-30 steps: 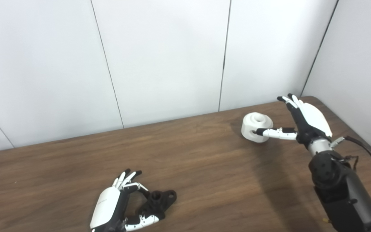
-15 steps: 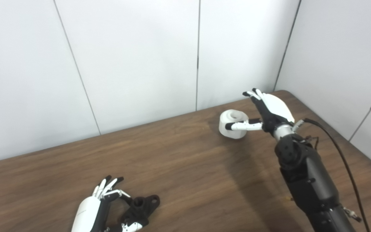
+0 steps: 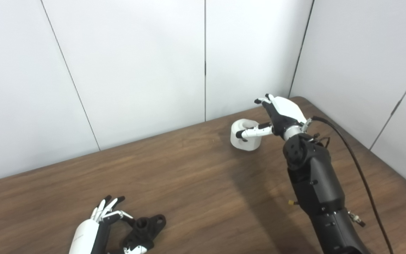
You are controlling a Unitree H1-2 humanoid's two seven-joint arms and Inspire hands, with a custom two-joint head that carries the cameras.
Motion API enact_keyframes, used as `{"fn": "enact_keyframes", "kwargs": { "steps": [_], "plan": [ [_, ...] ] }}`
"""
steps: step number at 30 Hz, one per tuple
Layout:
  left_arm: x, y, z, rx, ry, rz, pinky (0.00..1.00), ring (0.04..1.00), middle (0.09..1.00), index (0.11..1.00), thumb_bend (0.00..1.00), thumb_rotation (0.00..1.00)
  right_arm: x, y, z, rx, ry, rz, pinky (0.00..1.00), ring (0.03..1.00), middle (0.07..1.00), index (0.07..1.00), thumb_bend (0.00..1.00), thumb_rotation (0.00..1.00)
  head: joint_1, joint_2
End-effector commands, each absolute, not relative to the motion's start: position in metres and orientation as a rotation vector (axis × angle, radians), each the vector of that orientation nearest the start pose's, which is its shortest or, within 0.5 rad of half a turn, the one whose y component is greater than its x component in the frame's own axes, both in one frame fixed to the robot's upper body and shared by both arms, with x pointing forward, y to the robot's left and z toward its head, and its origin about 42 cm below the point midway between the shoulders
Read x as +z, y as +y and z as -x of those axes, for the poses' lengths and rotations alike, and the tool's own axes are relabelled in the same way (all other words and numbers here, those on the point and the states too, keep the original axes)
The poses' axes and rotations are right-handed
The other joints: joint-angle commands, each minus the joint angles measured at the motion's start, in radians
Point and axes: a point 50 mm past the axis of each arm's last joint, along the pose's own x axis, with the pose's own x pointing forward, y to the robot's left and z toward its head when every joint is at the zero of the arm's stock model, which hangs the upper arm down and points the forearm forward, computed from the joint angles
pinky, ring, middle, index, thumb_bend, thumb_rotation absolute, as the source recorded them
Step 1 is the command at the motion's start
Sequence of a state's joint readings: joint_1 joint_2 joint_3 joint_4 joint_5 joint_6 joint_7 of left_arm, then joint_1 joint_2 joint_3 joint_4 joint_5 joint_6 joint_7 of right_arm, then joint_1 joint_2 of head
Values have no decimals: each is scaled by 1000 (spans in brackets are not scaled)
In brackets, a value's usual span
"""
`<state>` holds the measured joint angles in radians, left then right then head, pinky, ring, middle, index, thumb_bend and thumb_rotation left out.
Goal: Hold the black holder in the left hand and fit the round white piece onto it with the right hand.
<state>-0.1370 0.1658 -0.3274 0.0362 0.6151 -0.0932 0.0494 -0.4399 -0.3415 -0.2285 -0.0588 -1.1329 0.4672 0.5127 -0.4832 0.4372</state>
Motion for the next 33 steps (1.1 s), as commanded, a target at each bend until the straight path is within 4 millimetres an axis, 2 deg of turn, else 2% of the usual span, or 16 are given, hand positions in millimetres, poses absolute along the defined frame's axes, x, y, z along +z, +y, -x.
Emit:
{"fn": "enact_keyframes", "kwargs": {
  "steps": [1,8,16,23,28,33],
  "plan": [
    [108,175,-307,-318,-264,-799,1000,1000,910,481,518,39,290,-367,-396,-389,253,1190,1000,1000,1000,869,1000,527,-2,1],
    [108,175,-305,-318,-269,-793,1000,1000,909,481,518,38,285,-372,-401,-395,291,1196,1000,1000,1000,870,1000,488,-4,2],
    [109,175,-303,-317,-266,-787,1000,1000,907,481,518,39,272,-383,-410,-371,358,1203,1000,1000,1000,835,1000,510,-5,5],
    [107,174,-301,-317,-268,-790,1000,1000,909,481,518,39,266,-385,-411,-355,386,1195,1000,1000,1000,899,1000,526,0,6],
    [107,172,-299,-317,-261,-784,1000,1000,909,481,518,39,260,-386,-414,-345,409,1191,1000,1000,1000,896,1000,512,5,8],
    [107,171,-299,-315,-264,-783,1000,1000,911,481,518,38,263,-381,-415,-335,401,1190,1000,1000,1000,897,1000,526,6,7]
  ]
}}
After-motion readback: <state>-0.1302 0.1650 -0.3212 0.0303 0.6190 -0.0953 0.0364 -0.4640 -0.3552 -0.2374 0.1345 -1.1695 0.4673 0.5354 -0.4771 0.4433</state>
